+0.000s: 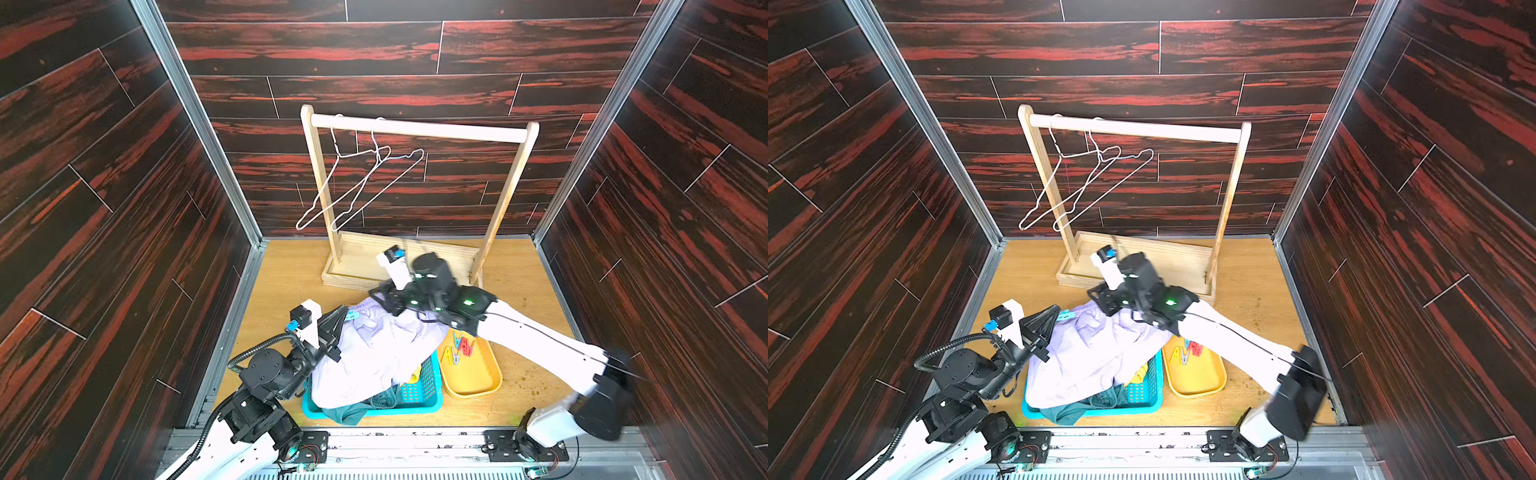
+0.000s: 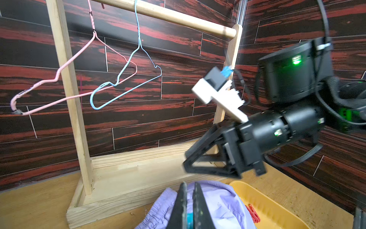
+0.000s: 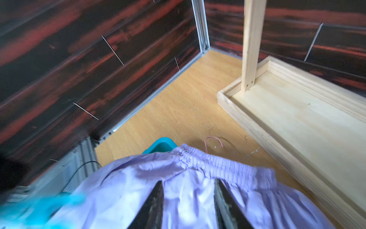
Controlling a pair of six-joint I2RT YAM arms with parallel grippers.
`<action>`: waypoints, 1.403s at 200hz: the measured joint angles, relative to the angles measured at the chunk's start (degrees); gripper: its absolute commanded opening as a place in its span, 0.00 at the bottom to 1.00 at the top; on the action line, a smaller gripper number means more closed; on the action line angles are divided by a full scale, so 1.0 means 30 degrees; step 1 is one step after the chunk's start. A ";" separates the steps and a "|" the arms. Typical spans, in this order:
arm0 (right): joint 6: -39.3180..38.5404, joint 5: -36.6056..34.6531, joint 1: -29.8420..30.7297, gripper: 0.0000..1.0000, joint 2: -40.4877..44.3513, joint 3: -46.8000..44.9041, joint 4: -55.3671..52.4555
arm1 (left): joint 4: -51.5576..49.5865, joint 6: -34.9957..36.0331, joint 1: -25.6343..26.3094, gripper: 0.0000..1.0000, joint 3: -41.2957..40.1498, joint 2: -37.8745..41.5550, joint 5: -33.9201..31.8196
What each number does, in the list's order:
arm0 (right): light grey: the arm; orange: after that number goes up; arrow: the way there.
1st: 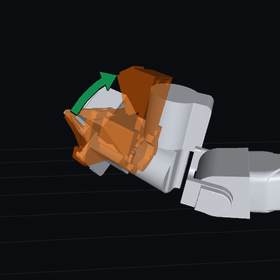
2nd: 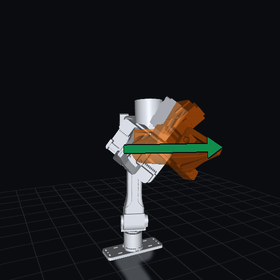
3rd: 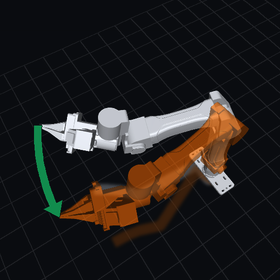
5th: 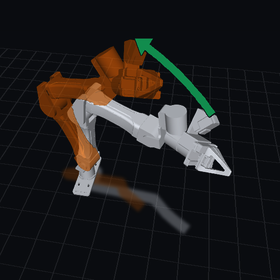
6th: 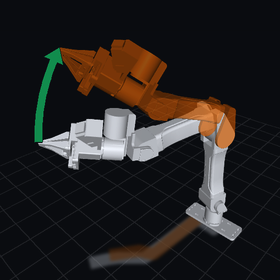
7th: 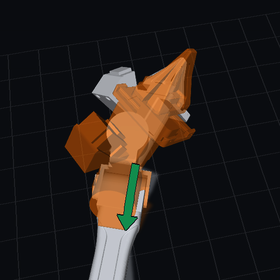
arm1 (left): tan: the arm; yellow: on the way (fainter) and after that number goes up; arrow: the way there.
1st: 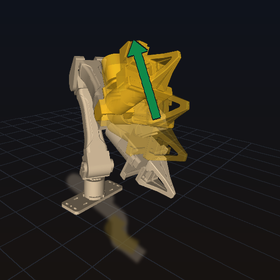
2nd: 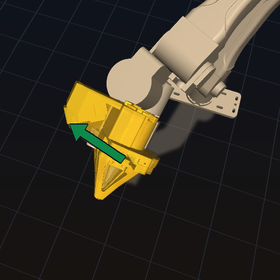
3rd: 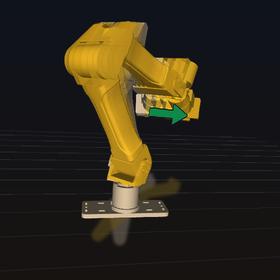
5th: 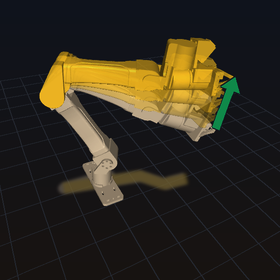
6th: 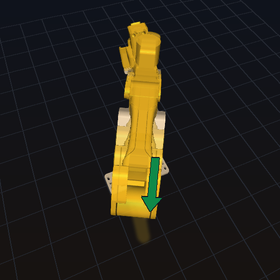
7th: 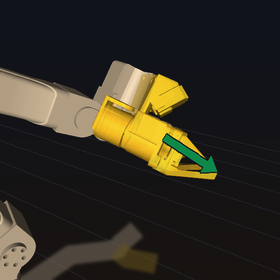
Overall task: Remove the clothespins securing shorts to the hanger
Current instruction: Place the shorts in the basket, then place the clothespin in the storage box.
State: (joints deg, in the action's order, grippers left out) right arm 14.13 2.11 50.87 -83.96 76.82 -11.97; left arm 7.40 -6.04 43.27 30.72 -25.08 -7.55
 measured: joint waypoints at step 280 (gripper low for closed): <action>-0.4160 1.2764 -0.1851 0.61 0.6200 -0.6368 0.0714 | -0.2076 0.0860 0.0000 0.00 0.4233 -0.7344 1.0899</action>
State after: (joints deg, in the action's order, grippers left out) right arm 1.65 40.40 45.32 -65.36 57.71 -9.82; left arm 1.17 -3.46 43.27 43.42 -47.11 25.15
